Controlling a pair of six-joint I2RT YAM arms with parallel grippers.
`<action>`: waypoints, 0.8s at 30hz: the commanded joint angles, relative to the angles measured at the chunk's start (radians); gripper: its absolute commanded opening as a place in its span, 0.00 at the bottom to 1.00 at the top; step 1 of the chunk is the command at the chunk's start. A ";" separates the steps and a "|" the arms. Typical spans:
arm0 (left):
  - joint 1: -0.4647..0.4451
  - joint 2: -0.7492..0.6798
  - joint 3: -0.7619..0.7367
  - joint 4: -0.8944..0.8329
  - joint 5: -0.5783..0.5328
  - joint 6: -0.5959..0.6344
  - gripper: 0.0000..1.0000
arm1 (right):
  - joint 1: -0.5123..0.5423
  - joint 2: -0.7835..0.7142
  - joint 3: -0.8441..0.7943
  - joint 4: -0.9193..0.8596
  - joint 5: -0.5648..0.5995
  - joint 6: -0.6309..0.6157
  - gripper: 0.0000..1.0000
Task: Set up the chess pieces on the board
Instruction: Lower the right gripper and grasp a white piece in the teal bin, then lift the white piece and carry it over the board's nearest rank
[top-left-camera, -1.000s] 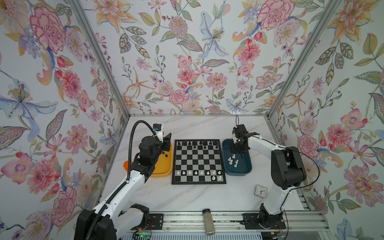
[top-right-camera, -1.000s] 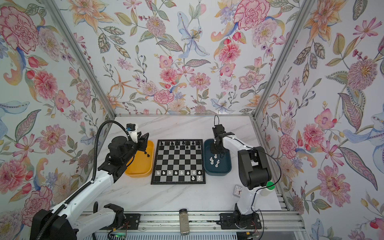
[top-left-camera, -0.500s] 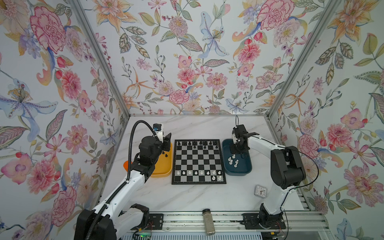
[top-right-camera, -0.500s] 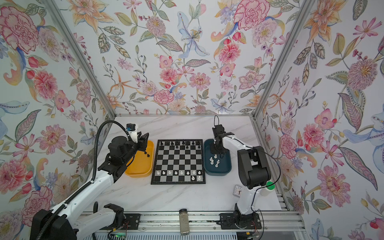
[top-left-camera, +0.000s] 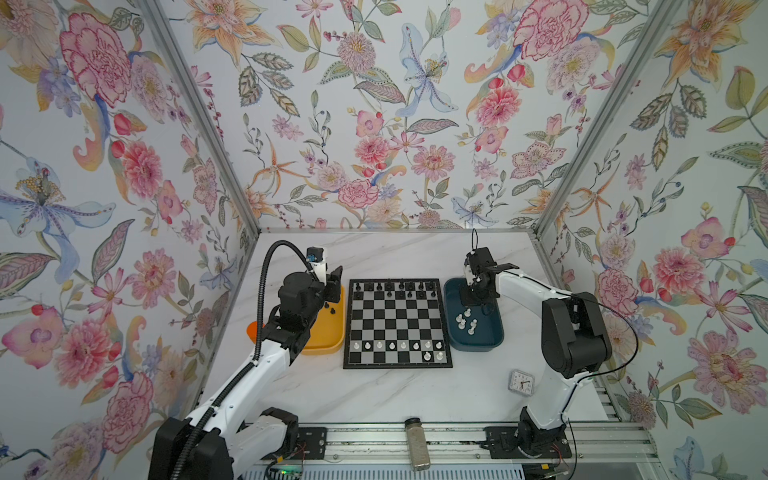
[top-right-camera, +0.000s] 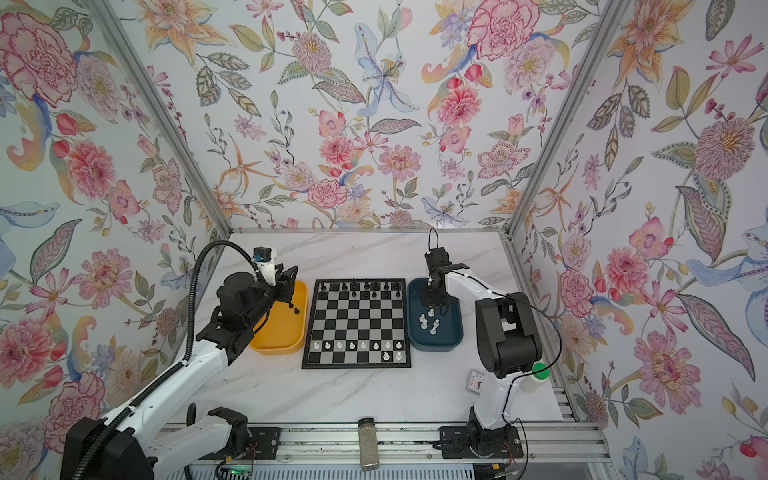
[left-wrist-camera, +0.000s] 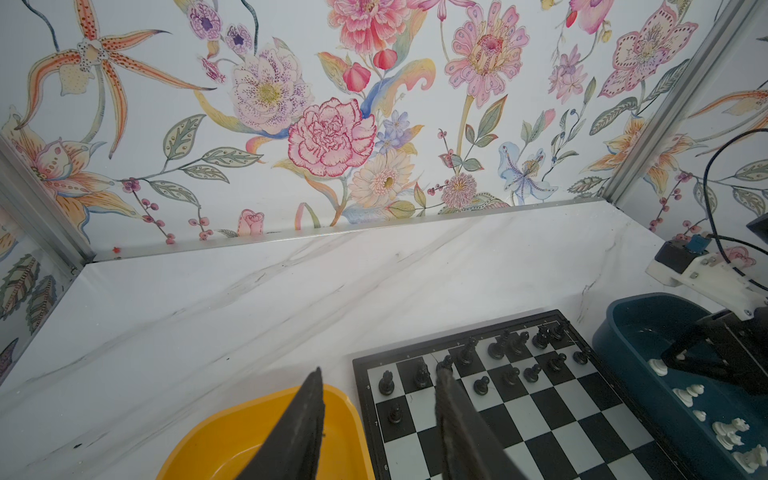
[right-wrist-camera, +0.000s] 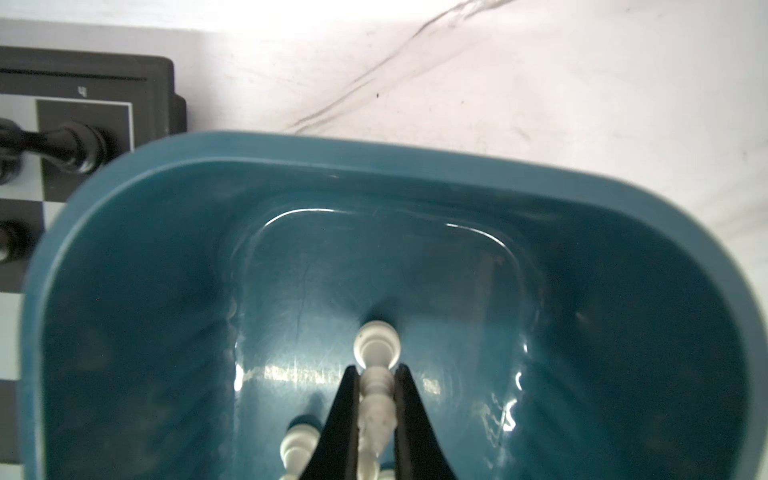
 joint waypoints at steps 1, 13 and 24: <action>0.012 -0.003 -0.009 0.022 0.005 -0.002 0.45 | 0.000 -0.021 0.034 -0.021 0.011 -0.001 0.00; 0.013 -0.013 -0.031 0.038 0.006 0.004 0.45 | 0.093 -0.151 0.089 -0.151 0.098 -0.004 0.00; 0.012 -0.052 -0.062 0.051 0.012 -0.002 0.45 | 0.327 -0.225 0.140 -0.304 0.099 0.021 0.00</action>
